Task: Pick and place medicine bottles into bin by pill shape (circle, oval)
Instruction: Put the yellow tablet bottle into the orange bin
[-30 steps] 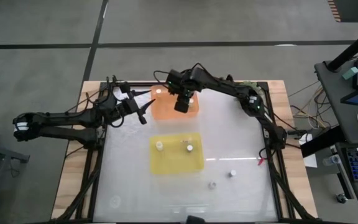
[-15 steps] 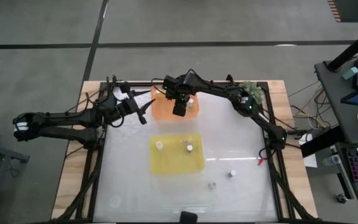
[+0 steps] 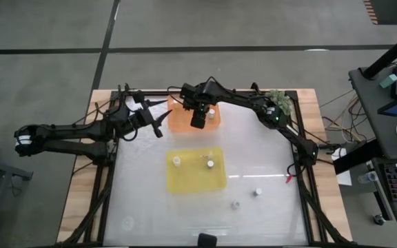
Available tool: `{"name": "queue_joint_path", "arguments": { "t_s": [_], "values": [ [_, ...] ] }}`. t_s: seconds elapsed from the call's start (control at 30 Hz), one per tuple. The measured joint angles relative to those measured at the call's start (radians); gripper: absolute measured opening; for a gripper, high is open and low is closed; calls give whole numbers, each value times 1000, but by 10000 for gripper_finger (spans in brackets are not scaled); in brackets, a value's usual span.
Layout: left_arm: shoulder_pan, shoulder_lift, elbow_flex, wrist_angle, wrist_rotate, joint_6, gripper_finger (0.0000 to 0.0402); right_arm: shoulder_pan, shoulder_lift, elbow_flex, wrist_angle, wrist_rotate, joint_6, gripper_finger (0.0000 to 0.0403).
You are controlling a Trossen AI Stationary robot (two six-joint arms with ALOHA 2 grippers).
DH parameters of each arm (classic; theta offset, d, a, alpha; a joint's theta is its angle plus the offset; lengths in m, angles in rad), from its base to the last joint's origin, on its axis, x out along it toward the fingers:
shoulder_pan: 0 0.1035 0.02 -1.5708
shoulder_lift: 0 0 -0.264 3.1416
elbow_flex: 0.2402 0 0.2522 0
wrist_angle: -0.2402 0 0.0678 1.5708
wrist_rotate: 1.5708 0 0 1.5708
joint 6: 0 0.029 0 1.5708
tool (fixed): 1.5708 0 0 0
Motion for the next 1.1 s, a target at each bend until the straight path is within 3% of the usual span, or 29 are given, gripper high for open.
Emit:
{"name": "queue_joint_path", "arguments": {
  "t_s": [1.1],
  "values": [
    [0, 0, 0, 7, 1, 1, 171, -2, 32, -8, 129, -22, -1, 116]
  ]
}}
